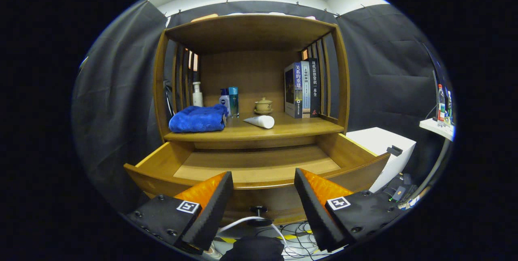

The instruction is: Pull open the drawer, take out the items inside it, and place them on the countertop above the cabinet.

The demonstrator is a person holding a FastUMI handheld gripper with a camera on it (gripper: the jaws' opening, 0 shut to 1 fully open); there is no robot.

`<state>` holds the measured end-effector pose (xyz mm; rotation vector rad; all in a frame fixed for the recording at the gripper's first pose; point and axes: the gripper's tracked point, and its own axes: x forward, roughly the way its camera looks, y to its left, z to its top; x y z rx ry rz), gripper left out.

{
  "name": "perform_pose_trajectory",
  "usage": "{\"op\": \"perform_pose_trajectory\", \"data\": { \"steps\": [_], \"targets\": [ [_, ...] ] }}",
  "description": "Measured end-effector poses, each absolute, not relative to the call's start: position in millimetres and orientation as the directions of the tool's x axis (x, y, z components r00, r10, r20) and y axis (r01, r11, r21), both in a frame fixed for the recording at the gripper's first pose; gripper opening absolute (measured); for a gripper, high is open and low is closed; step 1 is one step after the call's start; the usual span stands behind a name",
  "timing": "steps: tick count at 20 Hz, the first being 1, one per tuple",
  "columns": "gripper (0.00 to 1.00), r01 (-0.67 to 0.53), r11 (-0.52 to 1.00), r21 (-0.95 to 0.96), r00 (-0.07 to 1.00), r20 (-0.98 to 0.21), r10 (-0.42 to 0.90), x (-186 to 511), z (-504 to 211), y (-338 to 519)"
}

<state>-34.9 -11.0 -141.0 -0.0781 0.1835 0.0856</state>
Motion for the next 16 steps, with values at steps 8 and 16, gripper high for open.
{"op": "perform_pose_trajectory", "data": {
  "steps": [8,16],
  "targets": [
    [0.96,-0.100,0.993,-0.056,0.974,-0.209,0.086,-37.1,-157.4,-5.3],
    [0.96,-0.097,0.994,-0.049,0.972,-0.217,0.085,-29.2,-155.1,-3.1]
  ]
}}
